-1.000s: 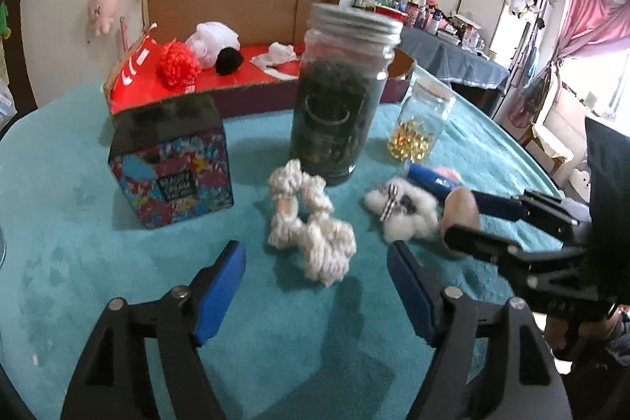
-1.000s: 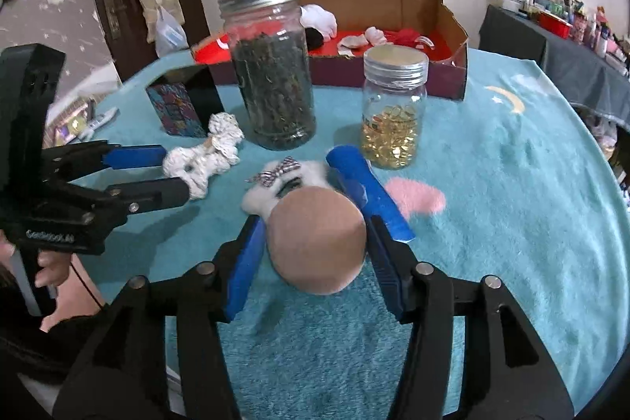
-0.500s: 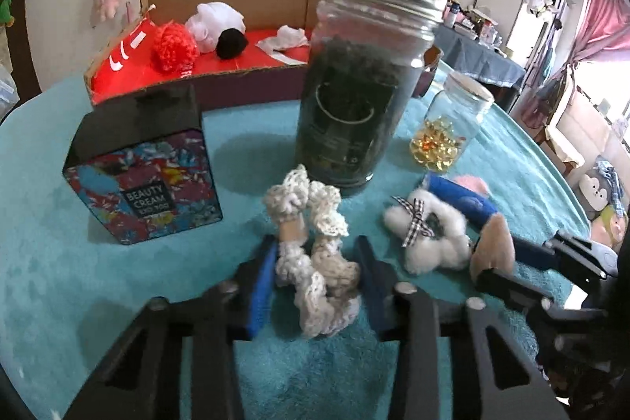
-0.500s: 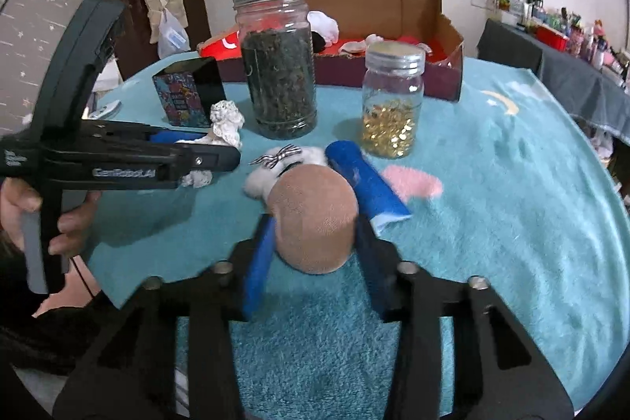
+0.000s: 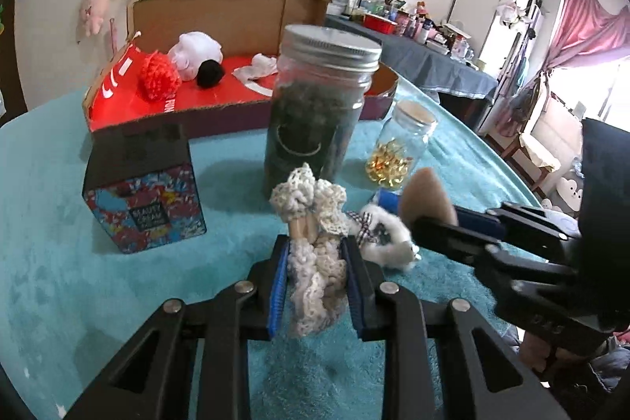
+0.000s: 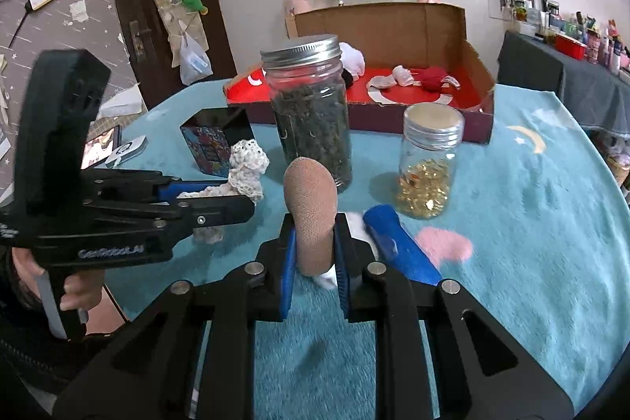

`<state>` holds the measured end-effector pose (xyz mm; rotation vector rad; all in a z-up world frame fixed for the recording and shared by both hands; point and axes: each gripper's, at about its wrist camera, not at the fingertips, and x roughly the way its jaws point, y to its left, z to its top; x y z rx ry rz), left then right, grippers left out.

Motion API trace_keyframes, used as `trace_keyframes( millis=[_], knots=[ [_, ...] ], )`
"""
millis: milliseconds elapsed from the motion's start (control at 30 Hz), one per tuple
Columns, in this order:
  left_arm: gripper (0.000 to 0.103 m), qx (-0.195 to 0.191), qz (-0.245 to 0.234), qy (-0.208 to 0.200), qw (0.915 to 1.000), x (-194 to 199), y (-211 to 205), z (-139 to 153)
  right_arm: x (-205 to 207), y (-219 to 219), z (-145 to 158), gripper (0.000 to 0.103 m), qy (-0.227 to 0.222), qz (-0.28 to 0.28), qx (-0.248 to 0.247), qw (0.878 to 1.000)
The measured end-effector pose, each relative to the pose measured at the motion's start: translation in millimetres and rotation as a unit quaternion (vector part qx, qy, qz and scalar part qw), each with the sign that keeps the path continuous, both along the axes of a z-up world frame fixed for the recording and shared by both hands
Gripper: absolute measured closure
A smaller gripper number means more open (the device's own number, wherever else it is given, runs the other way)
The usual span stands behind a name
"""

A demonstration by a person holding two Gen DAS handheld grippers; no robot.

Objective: Organize soft objects
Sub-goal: 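Lift the crochet piece and beige sponge toward the box with both tools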

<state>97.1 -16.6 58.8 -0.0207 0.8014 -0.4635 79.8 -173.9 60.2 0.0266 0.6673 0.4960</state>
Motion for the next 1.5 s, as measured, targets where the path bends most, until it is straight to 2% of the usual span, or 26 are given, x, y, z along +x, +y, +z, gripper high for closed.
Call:
trace_keyframes(
  millis=[633, 967, 1233, 1500],
  knots=[
    [0.075, -0.003, 0.004, -0.002, 1.0, 1, 6, 2, 9, -9, -4, 0.086, 0.02, -0.01, -0.004, 1.0],
    [0.075, 0.022, 0.056, -0.003, 0.9982, -5, 63, 2, 15, -47, -4, 0.086, 0.041, -0.048, 0.0, 0.998],
    [0.075, 0.046, 0.09, 0.016, 0.9947, -12, 101, -7, 26, -67, -8, 0.086, 0.057, -0.07, -0.009, 0.996],
    [0.075, 0.065, 0.122, 0.023, 0.99, 15, 138, -11, 54, -89, -10, 0.086, 0.083, -0.069, -0.015, 0.994]
  ],
)
